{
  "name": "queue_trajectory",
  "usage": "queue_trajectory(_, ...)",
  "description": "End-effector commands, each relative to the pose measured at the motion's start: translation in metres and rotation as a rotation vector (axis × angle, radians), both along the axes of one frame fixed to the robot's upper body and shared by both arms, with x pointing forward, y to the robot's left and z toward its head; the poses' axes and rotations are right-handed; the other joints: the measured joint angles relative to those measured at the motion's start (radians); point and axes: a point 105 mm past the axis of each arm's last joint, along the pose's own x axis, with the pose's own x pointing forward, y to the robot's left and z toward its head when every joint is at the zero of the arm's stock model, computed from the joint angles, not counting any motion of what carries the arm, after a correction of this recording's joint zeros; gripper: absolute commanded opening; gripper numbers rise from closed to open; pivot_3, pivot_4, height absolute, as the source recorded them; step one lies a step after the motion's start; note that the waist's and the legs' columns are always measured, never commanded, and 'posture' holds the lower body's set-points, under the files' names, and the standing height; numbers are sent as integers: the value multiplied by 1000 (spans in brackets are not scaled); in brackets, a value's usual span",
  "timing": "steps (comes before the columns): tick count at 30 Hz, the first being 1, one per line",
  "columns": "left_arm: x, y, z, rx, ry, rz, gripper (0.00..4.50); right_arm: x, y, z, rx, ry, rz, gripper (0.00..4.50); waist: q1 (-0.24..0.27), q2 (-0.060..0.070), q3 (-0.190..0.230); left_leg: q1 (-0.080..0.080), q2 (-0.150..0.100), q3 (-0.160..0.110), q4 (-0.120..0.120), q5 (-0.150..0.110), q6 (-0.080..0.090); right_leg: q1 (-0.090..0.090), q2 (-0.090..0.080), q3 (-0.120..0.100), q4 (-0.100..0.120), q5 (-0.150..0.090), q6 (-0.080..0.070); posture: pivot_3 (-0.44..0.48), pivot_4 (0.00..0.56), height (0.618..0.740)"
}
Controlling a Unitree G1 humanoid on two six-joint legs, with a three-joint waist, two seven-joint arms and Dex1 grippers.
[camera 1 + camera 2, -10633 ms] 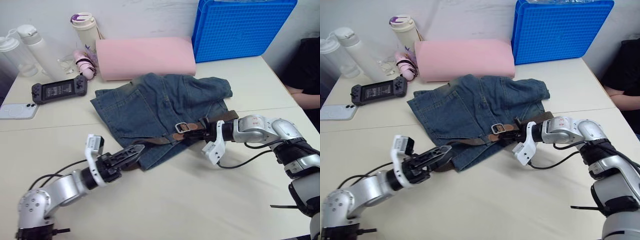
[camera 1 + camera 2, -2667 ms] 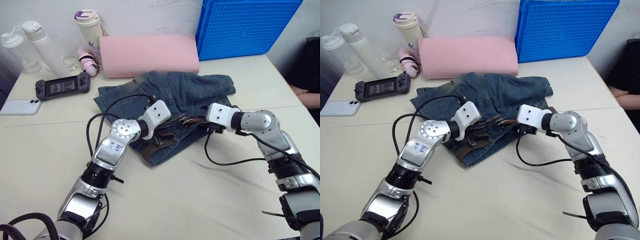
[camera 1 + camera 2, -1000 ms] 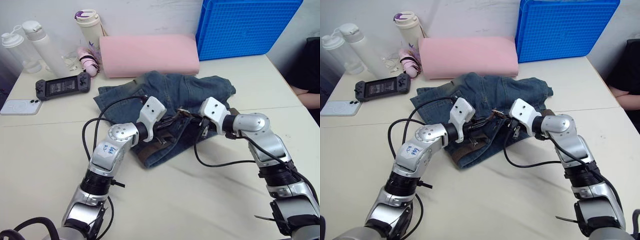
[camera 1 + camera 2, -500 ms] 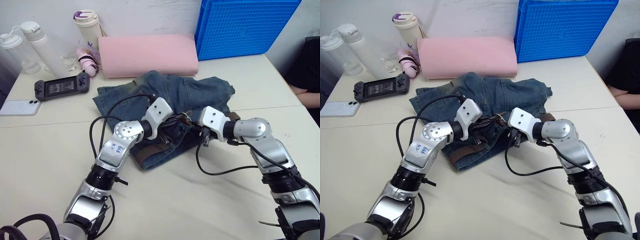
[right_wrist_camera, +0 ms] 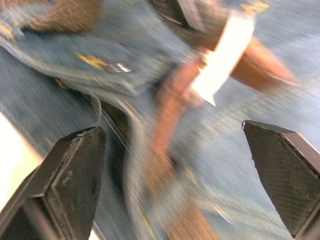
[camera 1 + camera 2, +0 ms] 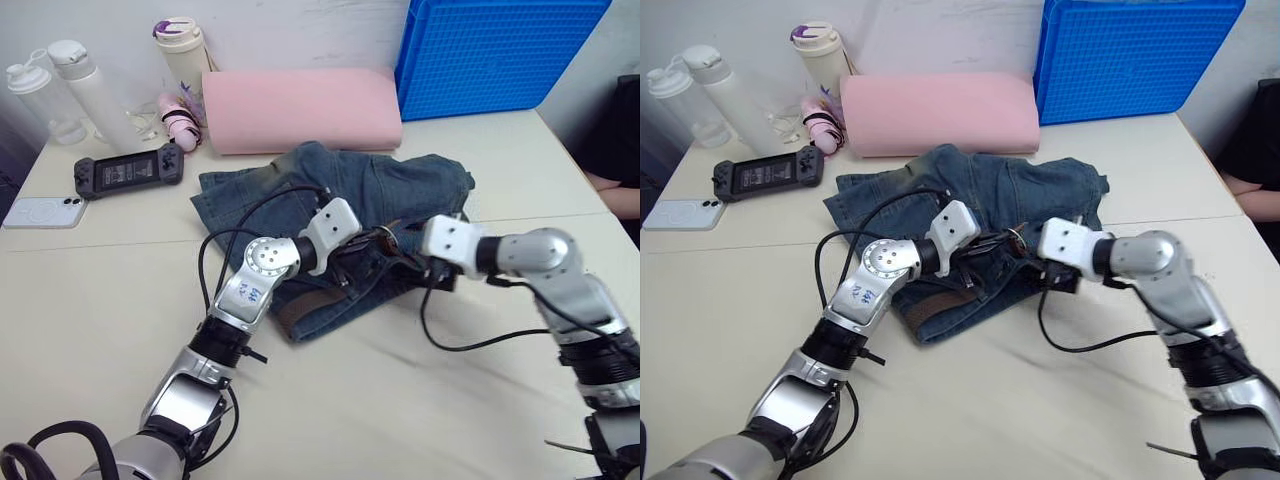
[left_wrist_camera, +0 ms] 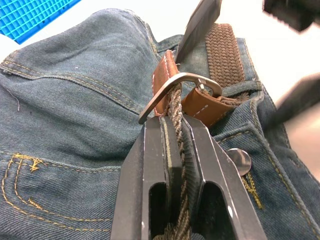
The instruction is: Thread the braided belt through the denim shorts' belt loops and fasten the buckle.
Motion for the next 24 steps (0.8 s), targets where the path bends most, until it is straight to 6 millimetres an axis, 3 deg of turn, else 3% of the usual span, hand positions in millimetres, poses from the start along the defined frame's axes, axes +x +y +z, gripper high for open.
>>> queue_trajectory(1, -6, -6, 11, -11, -65, -39, 0, -4, -4, 39, 1, -125, 38, 4399, -2, 0, 0, 0, 0, 0, 0, 0, 0, 0, 0, 0, 0, 0, 0, 0, 150, 740)
queue_trajectory(5, -7, -8, 14, -2, -92, -46, 0, 10, -10, 55, -79, -264, 20, 4399, -3, 0, 0, 1, 1, 0, 0, 0, 0, 0, 0, 0, 1, 0, 0, 0, 150, 740)
queue_trajectory(7, -7, -10, 17, 1, -109, -53, 0, 21, -13, 54, -227, -374, 32, 4399, -2, 0, 0, 1, 0, 1, 0, 0, 0, 0, 0, 0, 1, 0, 0, 0, 150, 740)
queue_trajectory(10, -7, -13, 19, -5, -118, -59, 0, 29, -10, 47, -287, -427, 81, 4399, 0, 0, 0, 0, 0, 0, 0, 0, 0, 0, 0, 0, 0, 0, 0, 0, 150, 740)
queue_trajectory(22, -8, -20, 20, 7, -127, -76, 0, 25, 26, 37, -331, -522, 290, 4399, -2, 0, 0, -2, 0, 0, 1, 0, 0, -1, 0, -1, 0, 0, 0, 0, 150, 740)
queue_trajectory(23, -8, -20, 20, 7, -127, -77, 0, 25, 28, 39, -329, -527, 296, 3895, -2, 0, 0, -2, 0, 0, 1, 0, 0, -1, 0, -1, 0, 0, 0, 0, 150, 740)
queue_trajectory(24, -8, -21, 20, 7, -127, -78, 0, 24, 29, 39, -329, -529, 306, 3737, -2, 0, 0, -2, 0, 0, 1, 0, 0, -1, 0, -1, 0, 0, 0, 0, 150, 740)
